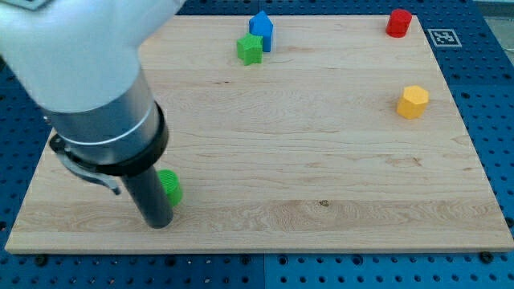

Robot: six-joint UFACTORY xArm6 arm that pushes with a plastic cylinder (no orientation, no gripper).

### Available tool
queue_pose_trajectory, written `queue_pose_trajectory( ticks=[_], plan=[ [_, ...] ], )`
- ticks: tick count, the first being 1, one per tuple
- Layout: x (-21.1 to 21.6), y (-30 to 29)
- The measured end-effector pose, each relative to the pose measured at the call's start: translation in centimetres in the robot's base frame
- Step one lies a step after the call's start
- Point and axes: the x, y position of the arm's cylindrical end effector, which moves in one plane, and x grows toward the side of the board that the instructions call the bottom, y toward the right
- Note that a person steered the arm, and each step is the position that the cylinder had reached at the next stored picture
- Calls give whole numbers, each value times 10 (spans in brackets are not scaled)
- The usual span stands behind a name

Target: Move the green circle closer to the blue cube

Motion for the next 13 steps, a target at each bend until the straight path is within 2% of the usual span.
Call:
queue_pose_trajectory(
  ticks=[7, 9, 13],
  plan=[
    [-18, -24],
    [-34, -3],
    [-99, 54]
  ],
)
